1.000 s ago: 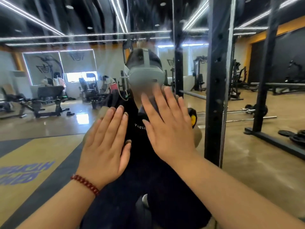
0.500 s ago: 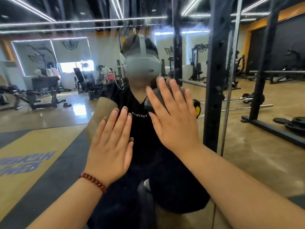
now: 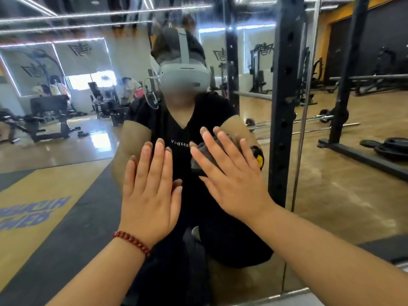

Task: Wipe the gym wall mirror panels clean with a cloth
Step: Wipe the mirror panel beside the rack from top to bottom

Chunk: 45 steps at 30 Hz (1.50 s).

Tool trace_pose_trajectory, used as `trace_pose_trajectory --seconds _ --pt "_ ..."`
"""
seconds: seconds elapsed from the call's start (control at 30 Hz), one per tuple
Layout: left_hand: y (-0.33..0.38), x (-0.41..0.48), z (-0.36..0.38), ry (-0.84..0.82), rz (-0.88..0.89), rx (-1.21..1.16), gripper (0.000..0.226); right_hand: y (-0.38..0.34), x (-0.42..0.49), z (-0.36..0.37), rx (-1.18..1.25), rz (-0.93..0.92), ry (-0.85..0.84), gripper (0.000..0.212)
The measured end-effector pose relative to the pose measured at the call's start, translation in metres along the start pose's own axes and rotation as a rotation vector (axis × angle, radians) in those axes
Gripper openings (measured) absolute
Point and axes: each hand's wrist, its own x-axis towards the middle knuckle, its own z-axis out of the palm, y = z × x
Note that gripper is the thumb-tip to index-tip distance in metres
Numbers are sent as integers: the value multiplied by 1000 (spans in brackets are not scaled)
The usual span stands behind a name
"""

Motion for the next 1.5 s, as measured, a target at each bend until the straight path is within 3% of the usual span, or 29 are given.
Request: trace_pose_trajectory --seconds 0.07,0.17,0.23,0.3,0.43,0.5,0.7,0.87,0.97,1.07,1.17,1.37,1.5 --pt "6 -5 3 -4 2 -4 75 -3 -11 5 3 7 10 53" --pt "9 -9 6 -25 5 -4 79 -18 -71 17 -38 -200 -119 55" --pt "12 -11 7 -36 -3 -8 80 -23 -88 15 -25 -203 -180 51" --pt "16 -13 7 -39 -11 -13 81 -19 -66 9 -27 -83 -128 50" --pt "27 -13 8 -39 -48 -19 83 19 3 -5 79 331 37 55" --pt "33 -11 6 -34 -60 -7 83 30 1 -5 85 339 68 52" --pt "41 2 6 -42 67 48 75 21 -61 -1 128 481 -55 56" --pt "46 1 14 -37 29 86 78 53 -2 -9 160 664 101 57" --pt "46 1 15 -14 39 71 77 46 -31 -2 161 620 78 55" --pt "45 -4 16 -14 60 51 74 18 -91 8 146 580 -47 57" --pt "32 -24 17 -38 144 58 70 5 -125 8 122 422 -142 57" --pt "19 -54 22 -51 163 73 69 25 -87 10 132 469 -18 55" --pt "20 -72 31 -60 166 77 71 -20 -162 28 44 124 -171 62"
